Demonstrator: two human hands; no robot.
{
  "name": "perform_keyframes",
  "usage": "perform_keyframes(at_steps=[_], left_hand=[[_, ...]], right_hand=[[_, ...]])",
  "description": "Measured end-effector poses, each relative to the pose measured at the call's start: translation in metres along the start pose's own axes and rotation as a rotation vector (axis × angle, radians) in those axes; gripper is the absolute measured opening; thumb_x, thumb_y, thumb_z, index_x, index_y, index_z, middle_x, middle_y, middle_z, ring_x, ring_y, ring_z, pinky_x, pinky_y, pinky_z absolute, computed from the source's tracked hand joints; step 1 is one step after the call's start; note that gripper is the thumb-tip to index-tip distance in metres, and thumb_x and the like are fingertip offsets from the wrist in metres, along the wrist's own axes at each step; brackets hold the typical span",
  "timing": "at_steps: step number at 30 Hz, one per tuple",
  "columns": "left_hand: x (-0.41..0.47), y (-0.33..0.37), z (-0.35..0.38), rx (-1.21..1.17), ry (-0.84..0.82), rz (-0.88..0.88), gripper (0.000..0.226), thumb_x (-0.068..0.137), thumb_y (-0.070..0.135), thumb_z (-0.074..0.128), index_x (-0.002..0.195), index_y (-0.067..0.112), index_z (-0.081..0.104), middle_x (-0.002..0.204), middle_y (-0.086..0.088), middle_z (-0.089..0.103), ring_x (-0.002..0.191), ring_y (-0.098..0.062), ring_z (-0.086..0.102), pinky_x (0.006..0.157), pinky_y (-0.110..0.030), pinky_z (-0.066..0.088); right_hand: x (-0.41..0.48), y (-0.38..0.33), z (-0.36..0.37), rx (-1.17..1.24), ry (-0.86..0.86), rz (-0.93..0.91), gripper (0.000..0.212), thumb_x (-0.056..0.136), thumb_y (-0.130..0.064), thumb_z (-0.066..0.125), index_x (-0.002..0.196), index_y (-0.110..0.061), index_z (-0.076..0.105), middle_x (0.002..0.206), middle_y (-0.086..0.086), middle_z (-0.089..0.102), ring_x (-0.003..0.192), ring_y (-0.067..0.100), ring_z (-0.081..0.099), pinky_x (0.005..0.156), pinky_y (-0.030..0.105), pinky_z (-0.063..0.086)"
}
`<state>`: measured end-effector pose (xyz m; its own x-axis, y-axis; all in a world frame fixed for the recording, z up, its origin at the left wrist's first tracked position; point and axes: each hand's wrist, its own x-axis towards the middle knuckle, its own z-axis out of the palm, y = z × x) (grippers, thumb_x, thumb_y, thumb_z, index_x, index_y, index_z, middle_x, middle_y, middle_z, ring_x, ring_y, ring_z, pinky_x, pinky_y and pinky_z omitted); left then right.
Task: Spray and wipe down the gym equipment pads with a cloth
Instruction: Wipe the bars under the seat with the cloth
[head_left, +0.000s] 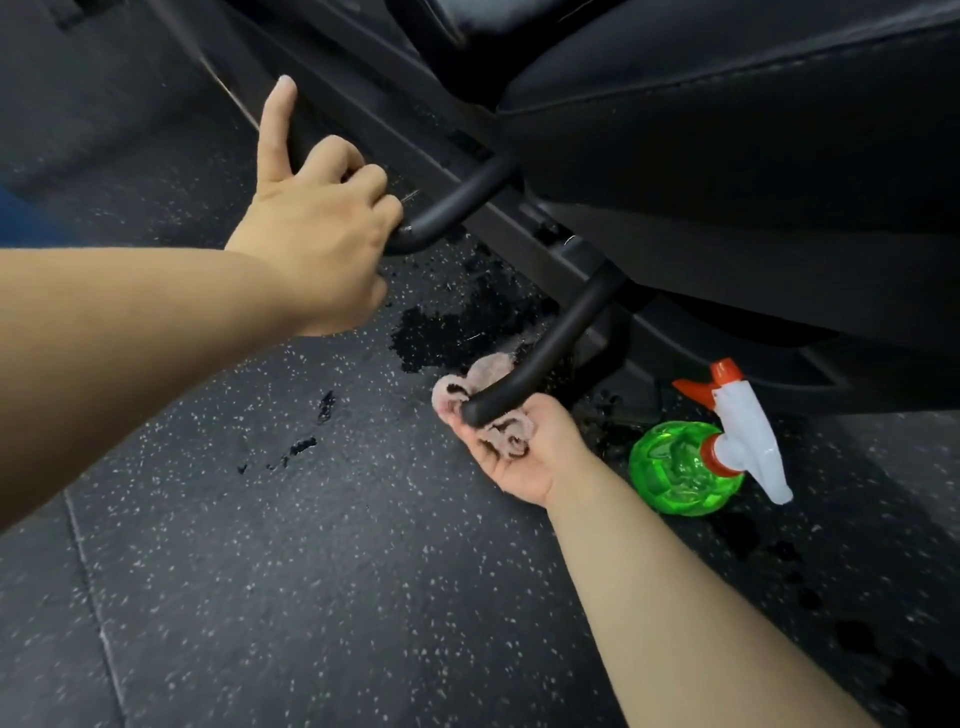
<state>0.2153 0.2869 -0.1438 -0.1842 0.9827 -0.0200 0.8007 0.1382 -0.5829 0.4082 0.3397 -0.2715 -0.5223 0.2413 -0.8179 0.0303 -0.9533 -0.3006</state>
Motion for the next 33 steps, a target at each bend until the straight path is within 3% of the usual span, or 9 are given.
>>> perform_keyframes(at_steps=[2,3,5,7,9,17,22,29,33], left_hand=[[0.001,0.001,-0.001,-0.003,0.0,-0.002,0.036,0.078,0.036,0.055,0.091,0.003,0.063,0.084,-0.002,0.047,0.107,-0.035,0.042,0.106,-0.062,-0.02],[0.0,0.002,-0.001,-0.004,-0.006,-0.006,0.036,0.078,0.037,0.055,0.09,0.004,0.063,0.083,-0.001,0.046,0.107,-0.035,0.042,0.106,-0.062,-0.019],[0.001,0.002,-0.001,-0.007,-0.013,-0.007,0.036,0.078,0.037,0.053,0.09,0.005,0.062,0.083,-0.001,0.046,0.107,-0.034,0.043,0.106,-0.063,-0.019],[0.001,0.001,0.001,-0.001,-0.005,-0.009,0.035,0.079,0.038,0.053,0.09,0.006,0.062,0.084,0.0,0.047,0.107,-0.034,0.043,0.107,-0.064,-0.018],[0.001,0.001,0.002,0.001,0.005,-0.011,0.036,0.079,0.038,0.054,0.09,0.005,0.062,0.084,-0.001,0.047,0.107,-0.034,0.043,0.107,-0.064,-0.017],[0.001,0.003,-0.001,-0.017,-0.009,-0.013,0.033,0.079,0.034,0.051,0.089,0.005,0.062,0.083,-0.001,0.048,0.107,-0.034,0.043,0.108,-0.063,-0.018],[0.001,0.002,-0.001,-0.006,-0.023,-0.014,0.032,0.079,0.036,0.048,0.087,0.008,0.06,0.084,0.001,0.047,0.108,-0.032,0.044,0.108,-0.064,-0.018],[0.001,0.004,-0.001,0.008,-0.045,-0.015,0.034,0.08,0.039,0.049,0.09,0.009,0.06,0.086,0.0,0.047,0.11,-0.032,0.042,0.106,-0.064,-0.02],[0.002,0.004,-0.002,0.028,-0.029,-0.033,0.036,0.078,0.041,0.048,0.088,0.009,0.06,0.085,0.001,0.046,0.109,-0.032,0.043,0.108,-0.063,-0.021]], right_hand=[[-0.013,0.002,0.004,-0.067,0.124,-0.052,0.045,0.097,-0.01,0.026,0.088,-0.002,0.069,0.089,0.021,0.071,0.076,0.016,0.07,0.037,0.011,0.026],[-0.02,0.005,0.003,-0.139,0.266,-0.208,0.039,0.099,-0.012,0.031,0.086,-0.002,0.066,0.085,0.022,0.068,0.068,0.019,0.07,0.037,0.015,0.032],[-0.03,0.004,-0.001,-0.5,0.629,-0.762,0.021,0.096,-0.013,0.042,0.1,-0.004,0.061,0.101,0.022,0.064,0.086,0.031,0.066,0.063,0.023,0.041],[-0.029,-0.009,-0.01,-0.919,0.669,-1.187,0.037,0.085,-0.004,0.048,0.12,-0.007,0.06,0.125,0.016,0.058,0.11,0.033,0.053,0.085,0.025,0.036],[-0.018,-0.034,-0.012,-1.191,0.649,-1.329,0.054,0.079,0.002,0.051,0.13,-0.014,0.059,0.137,0.008,0.054,0.123,0.035,0.046,0.097,0.041,0.038],[0.004,-0.047,-0.002,-1.899,0.479,-1.168,0.033,0.093,-0.015,0.045,0.12,-0.013,0.062,0.135,0.002,0.057,0.145,0.025,0.027,0.119,0.042,0.001],[-0.002,-0.018,0.013,-2.044,0.414,-1.156,0.032,0.085,-0.019,0.039,0.103,-0.017,0.065,0.109,0.002,0.064,0.119,0.026,0.049,0.114,0.04,0.018],[-0.01,0.016,0.029,-1.801,0.177,-1.0,0.024,0.09,-0.013,0.052,0.104,-0.027,0.065,0.115,-0.01,0.062,0.12,0.015,0.044,0.107,0.032,0.022],[-0.042,0.06,0.029,-1.552,-0.065,-1.115,0.032,0.089,-0.004,0.052,0.108,-0.022,0.069,0.112,-0.005,0.066,0.113,0.017,0.05,0.104,0.034,0.029]])
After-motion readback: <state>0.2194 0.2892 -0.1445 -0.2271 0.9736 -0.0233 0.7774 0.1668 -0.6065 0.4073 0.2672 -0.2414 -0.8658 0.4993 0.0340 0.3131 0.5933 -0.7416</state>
